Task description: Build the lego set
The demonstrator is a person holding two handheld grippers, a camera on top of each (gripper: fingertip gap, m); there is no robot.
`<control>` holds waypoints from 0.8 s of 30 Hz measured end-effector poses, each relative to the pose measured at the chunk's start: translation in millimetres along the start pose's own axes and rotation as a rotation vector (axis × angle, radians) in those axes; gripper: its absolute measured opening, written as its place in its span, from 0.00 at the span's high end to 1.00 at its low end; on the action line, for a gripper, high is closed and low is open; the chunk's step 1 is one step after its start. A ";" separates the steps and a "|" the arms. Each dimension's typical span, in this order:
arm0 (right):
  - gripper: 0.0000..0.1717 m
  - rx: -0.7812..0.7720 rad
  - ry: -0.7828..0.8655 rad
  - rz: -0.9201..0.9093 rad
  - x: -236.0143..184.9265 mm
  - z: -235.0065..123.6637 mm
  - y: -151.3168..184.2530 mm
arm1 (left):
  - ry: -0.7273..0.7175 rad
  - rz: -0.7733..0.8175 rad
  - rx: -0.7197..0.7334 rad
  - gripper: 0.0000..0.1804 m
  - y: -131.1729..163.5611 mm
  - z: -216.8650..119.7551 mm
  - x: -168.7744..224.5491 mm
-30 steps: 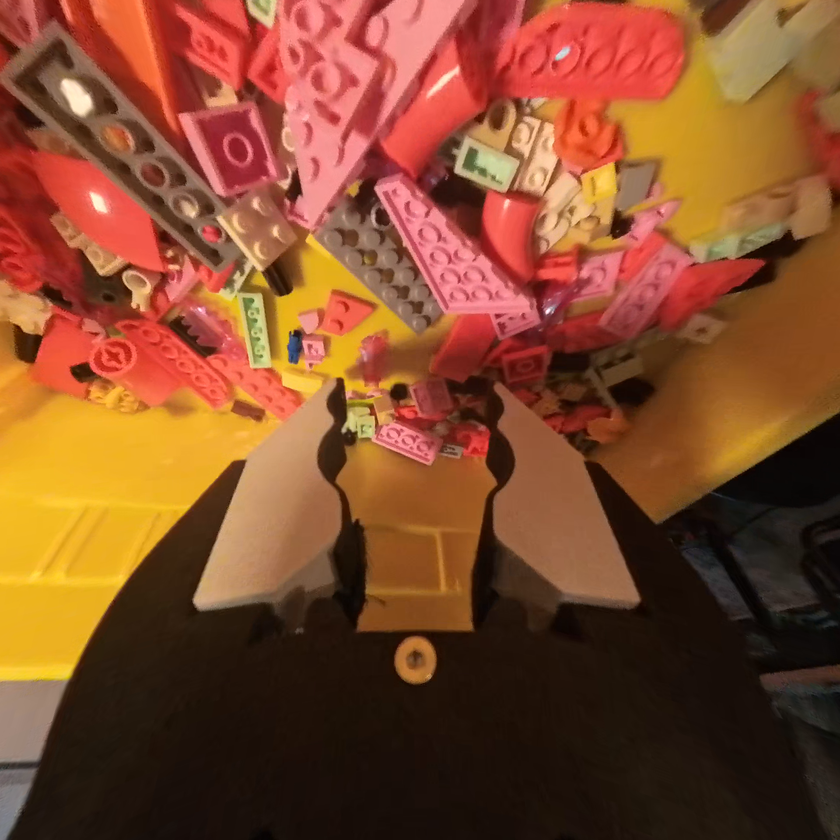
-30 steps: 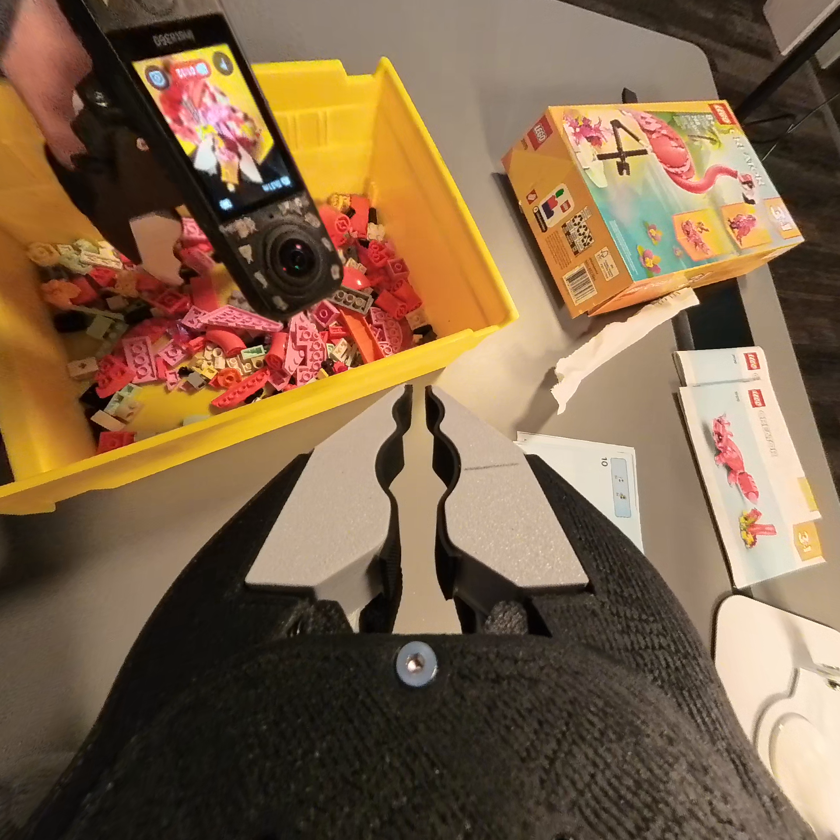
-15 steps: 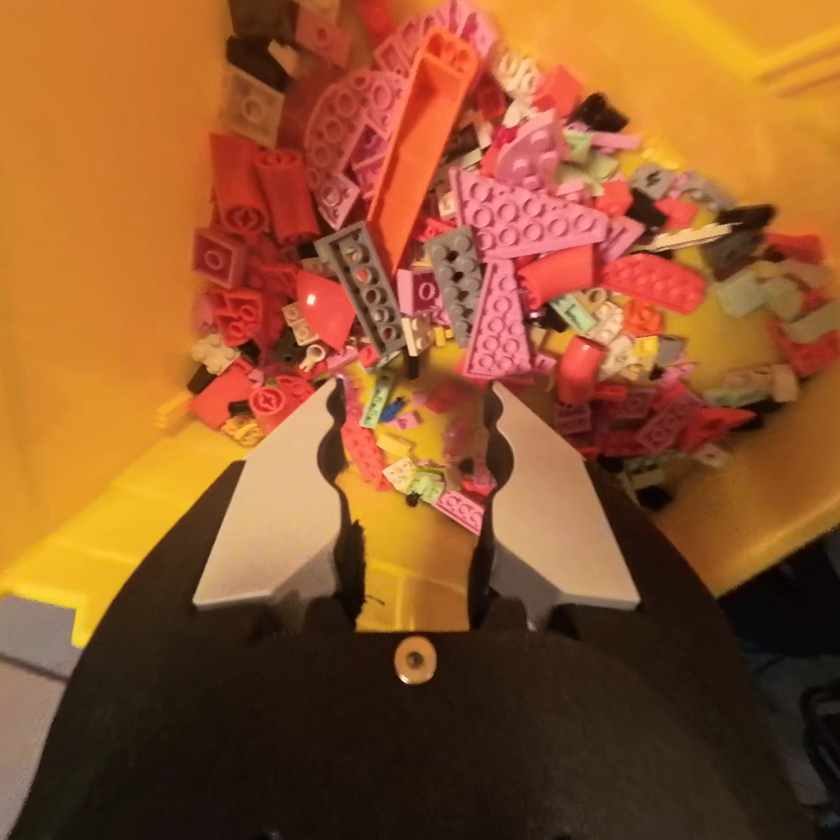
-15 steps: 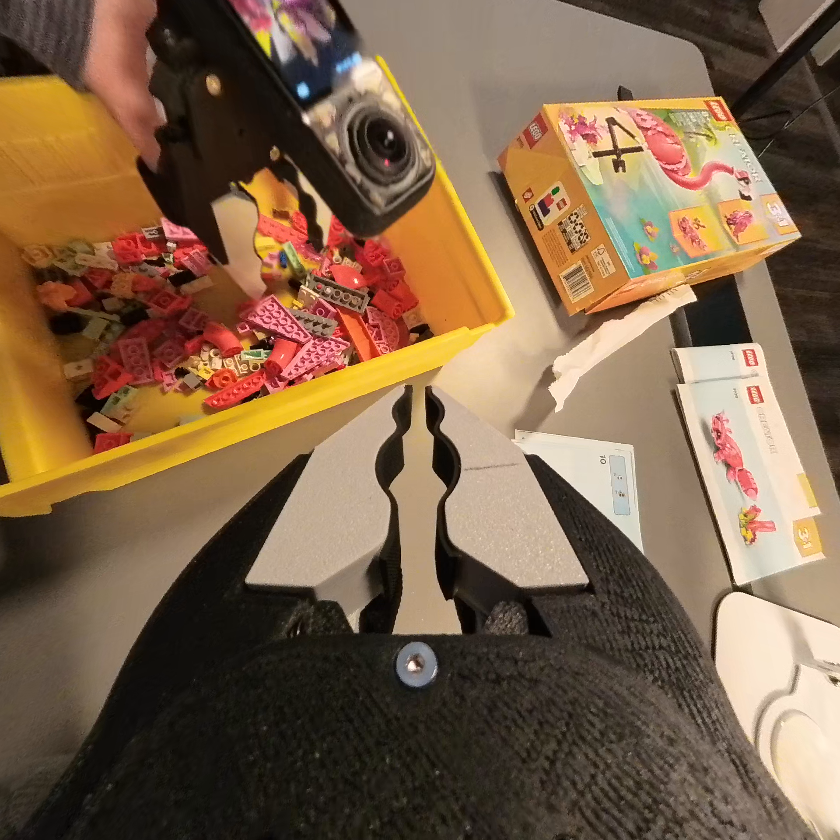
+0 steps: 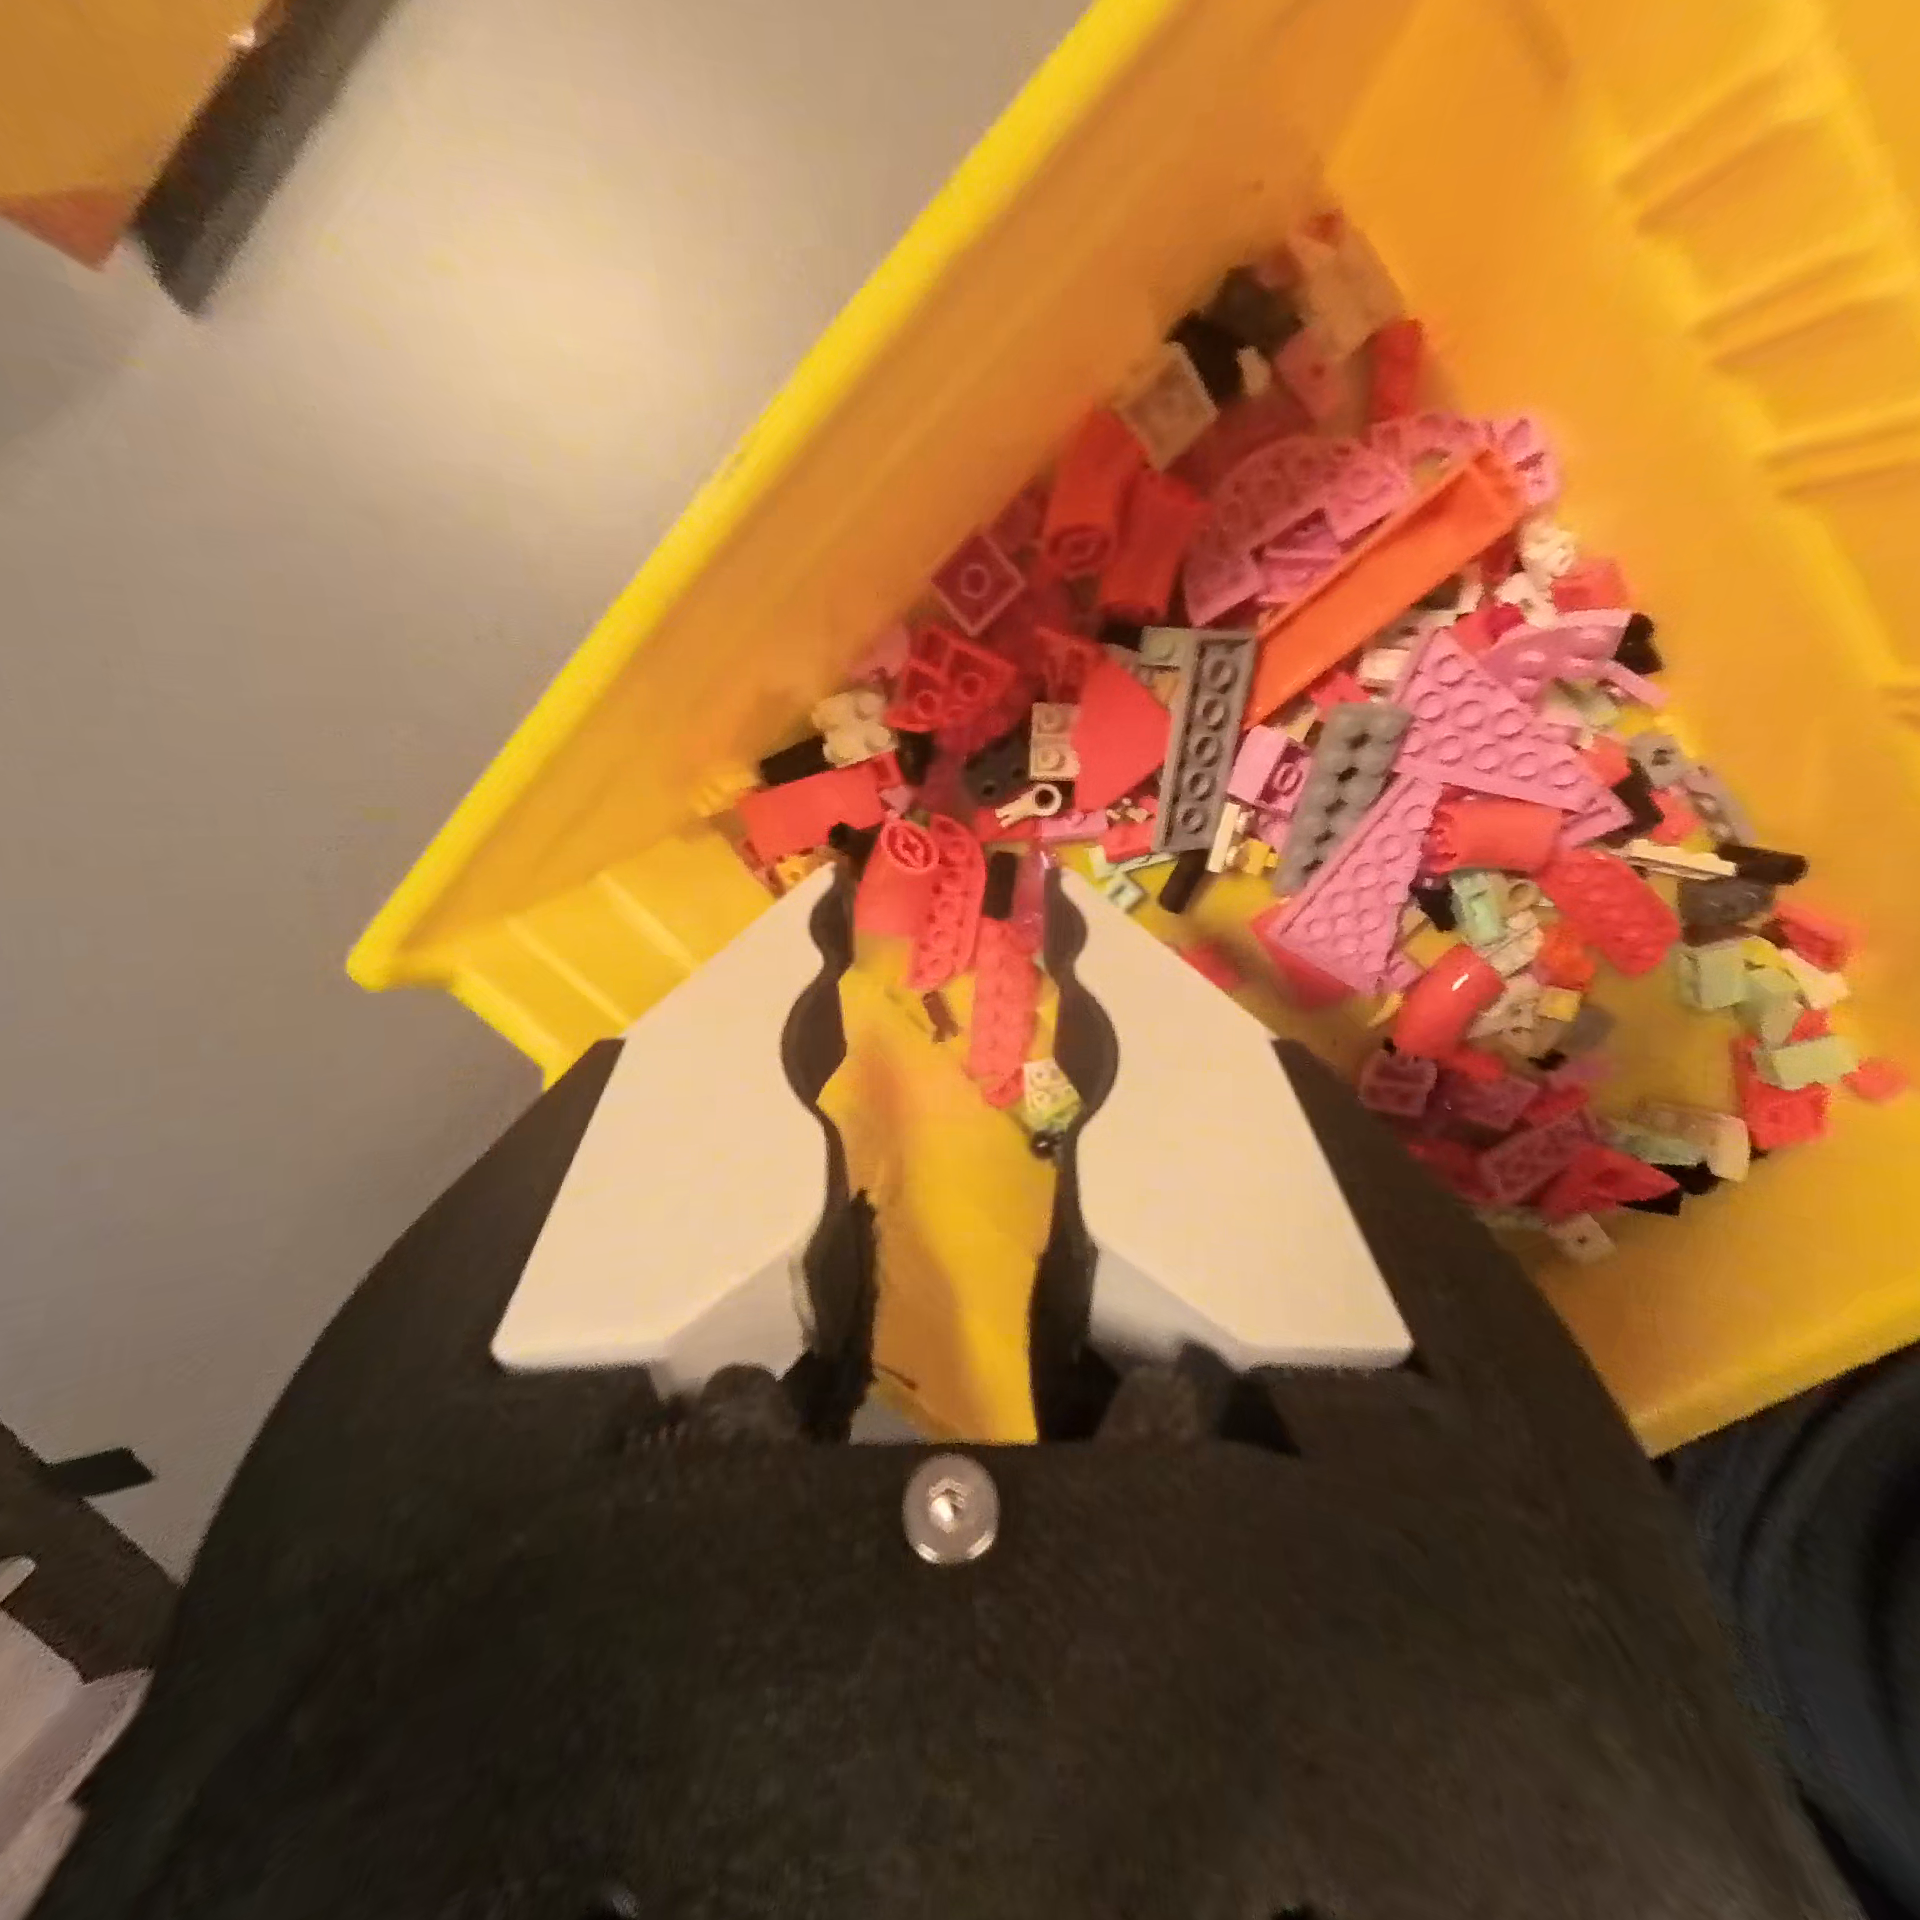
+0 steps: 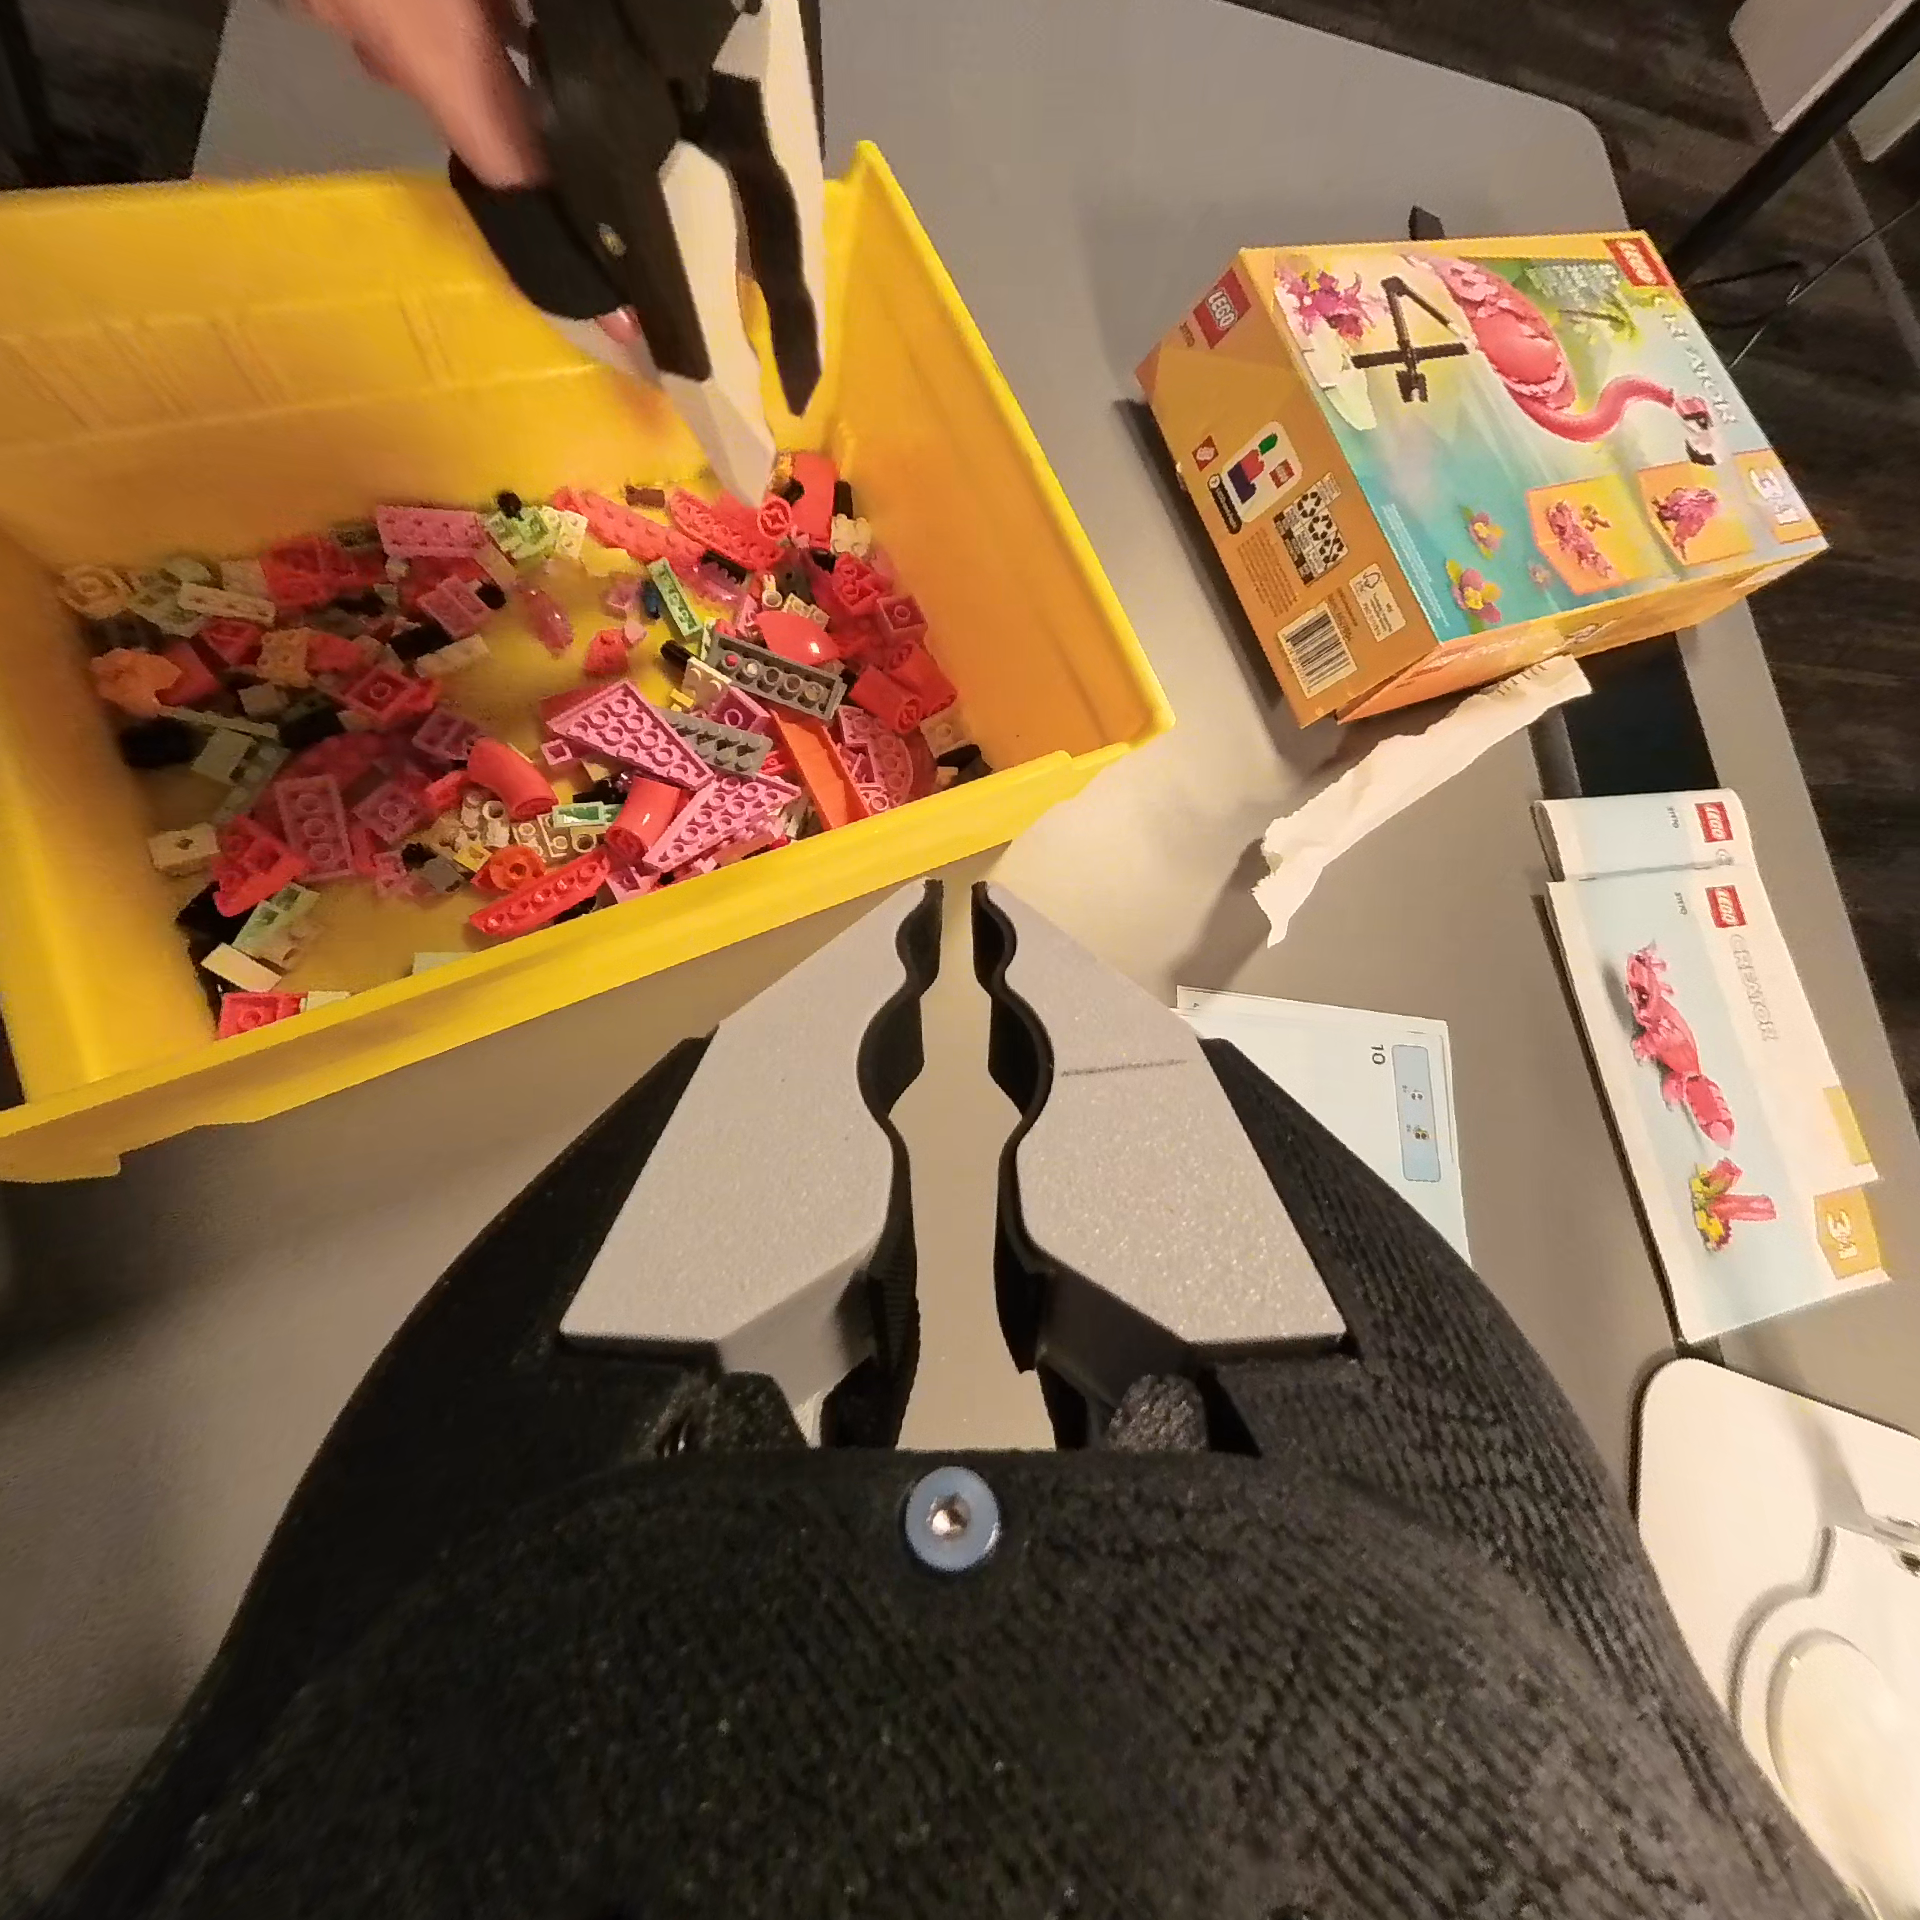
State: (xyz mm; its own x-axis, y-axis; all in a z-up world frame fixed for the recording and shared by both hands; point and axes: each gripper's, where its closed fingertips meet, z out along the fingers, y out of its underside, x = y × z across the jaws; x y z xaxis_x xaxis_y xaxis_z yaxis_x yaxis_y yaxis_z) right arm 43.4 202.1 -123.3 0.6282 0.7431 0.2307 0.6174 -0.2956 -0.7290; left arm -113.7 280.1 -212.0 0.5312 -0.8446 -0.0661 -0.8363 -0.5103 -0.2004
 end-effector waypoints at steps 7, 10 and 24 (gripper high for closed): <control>0.98 -0.001 0.000 0.000 0.0 0.1 0.2 | 0.030 -0.019 -0.005 0.80 1.1 6.0 -1.8; 0.98 -0.001 0.000 -0.001 -0.1 0.1 0.0 | 0.061 -0.032 -0.003 0.80 1.1 7.8 -0.2; 0.98 0.000 0.002 -0.005 0.0 0.2 -0.5 | 0.002 -0.038 0.013 0.83 3.3 17.0 -22.4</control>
State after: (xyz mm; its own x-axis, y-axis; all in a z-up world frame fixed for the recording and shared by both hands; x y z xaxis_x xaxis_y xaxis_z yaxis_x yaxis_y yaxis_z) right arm 43.1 202.4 -123.0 0.6263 0.7433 0.2353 0.6202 -0.2921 -0.7281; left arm -126.1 300.1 -227.7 0.5621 -0.8252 -0.0559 -0.8138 -0.5398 -0.2153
